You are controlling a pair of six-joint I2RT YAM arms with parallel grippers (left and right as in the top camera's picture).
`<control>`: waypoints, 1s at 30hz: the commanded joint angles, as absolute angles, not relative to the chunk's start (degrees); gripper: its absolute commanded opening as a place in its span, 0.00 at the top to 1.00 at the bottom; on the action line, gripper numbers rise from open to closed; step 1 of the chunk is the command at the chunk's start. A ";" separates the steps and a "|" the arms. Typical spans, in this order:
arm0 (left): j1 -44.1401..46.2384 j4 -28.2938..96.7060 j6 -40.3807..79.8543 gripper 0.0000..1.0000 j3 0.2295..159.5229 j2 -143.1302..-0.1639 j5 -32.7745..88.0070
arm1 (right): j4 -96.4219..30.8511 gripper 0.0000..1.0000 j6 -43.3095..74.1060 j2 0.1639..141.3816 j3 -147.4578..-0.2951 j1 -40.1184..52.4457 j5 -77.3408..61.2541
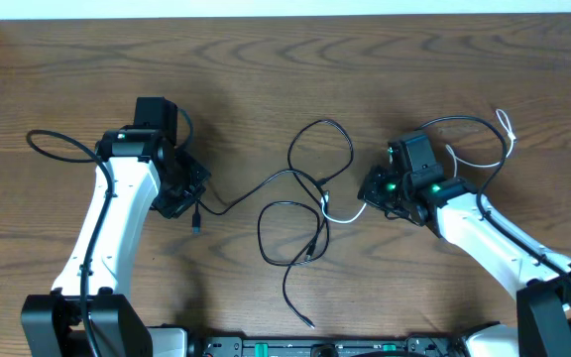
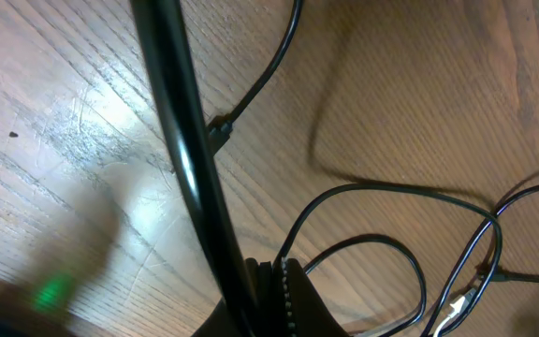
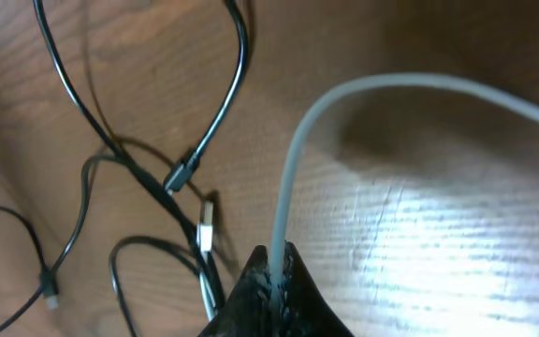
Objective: Untangle cables
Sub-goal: 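Pull the white cable out to the right edge and release it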
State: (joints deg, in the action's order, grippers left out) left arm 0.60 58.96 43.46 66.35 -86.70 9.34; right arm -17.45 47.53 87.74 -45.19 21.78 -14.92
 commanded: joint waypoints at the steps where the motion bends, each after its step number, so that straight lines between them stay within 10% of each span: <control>1: 0.73 59.29 43.09 0.93 67.20 -86.80 9.45 | -11.81 0.99 38.06 87.26 -45.36 21.08 -15.62; 16: 0.73 59.51 43.09 0.93 67.20 -86.80 9.43 | -11.14 0.99 32.36 77.58 -56.45 -15.00 -23.86; 30: 0.73 59.53 43.09 0.93 67.20 -86.80 9.45 | -26.11 0.99 29.52 77.82 -56.45 -37.04 -0.34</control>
